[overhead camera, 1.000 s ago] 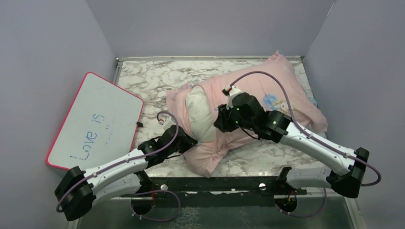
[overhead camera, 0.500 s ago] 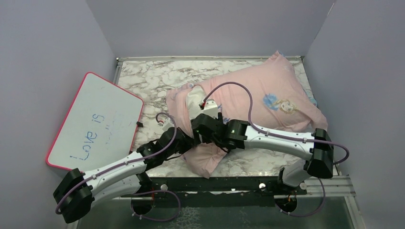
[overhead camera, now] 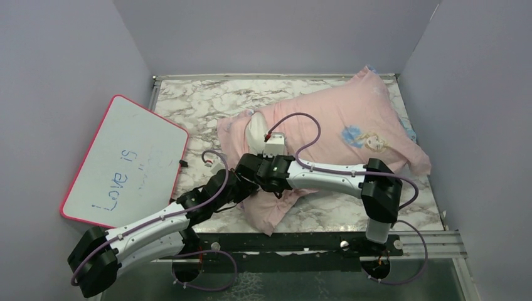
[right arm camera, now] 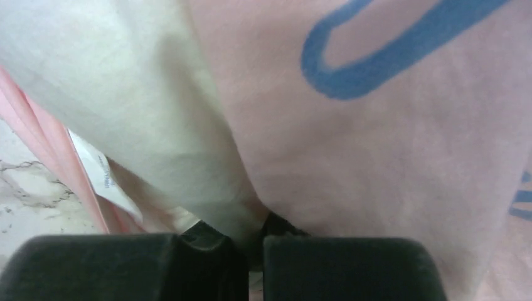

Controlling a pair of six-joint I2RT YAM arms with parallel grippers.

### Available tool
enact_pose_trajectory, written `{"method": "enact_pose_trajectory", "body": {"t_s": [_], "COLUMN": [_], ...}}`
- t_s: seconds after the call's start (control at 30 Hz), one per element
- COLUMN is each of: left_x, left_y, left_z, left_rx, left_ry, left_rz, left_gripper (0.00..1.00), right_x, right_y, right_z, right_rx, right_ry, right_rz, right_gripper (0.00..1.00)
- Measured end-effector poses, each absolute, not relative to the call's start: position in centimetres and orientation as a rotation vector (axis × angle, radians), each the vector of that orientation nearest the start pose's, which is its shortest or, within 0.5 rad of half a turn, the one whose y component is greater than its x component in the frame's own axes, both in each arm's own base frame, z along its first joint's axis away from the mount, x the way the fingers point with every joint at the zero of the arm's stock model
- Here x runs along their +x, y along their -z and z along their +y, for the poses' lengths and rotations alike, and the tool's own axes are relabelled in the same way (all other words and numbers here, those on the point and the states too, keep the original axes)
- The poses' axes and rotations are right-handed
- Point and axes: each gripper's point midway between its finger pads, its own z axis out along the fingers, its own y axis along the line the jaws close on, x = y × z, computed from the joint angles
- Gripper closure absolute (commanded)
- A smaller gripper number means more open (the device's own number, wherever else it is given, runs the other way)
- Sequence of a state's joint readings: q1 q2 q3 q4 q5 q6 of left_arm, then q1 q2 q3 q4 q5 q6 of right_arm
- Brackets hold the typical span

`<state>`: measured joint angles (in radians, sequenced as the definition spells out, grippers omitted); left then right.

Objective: Remove the pillowcase from the pillow
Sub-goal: Remove the pillow from the pillowcase.

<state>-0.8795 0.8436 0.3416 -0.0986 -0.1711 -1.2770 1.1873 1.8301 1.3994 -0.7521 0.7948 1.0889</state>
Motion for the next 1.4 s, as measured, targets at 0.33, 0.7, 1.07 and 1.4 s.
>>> {"method": "enact_pose_trajectory", "body": {"t_s": [0.33, 0.7, 1.07, 1.4], "left_x": [18.0, 17.8, 17.3, 15.4], "left_y": [-10.7, -11.4, -13.6, -13.5], "left_z": [-22.7, -22.5, -22.5, -23.6], "left_rx": [-0.596, -0.686, -0.470, -0.294], "left_ry": [1.033, 1.115, 1.002, 0.980], "left_rz": [2.237, 2.190, 2.266, 2.432], "left_gripper": [1.00, 1.00, 0.36, 0.13], "right_x": [25.5, 26.1, 26.3, 27.0], "right_y": [-15.8, -18.9, -18.3, -18.4], "right_z": [32.7, 31.0, 31.1, 31.2], "right_rx": [0.021, -0.096, -0.148, -0.129], "right_ry": [-0.173, -0.424, -0.521, -0.538], "right_rz": [2.285, 2.359, 2.358, 2.334], "right_gripper": [1.00, 1.00, 0.99, 0.99]}}
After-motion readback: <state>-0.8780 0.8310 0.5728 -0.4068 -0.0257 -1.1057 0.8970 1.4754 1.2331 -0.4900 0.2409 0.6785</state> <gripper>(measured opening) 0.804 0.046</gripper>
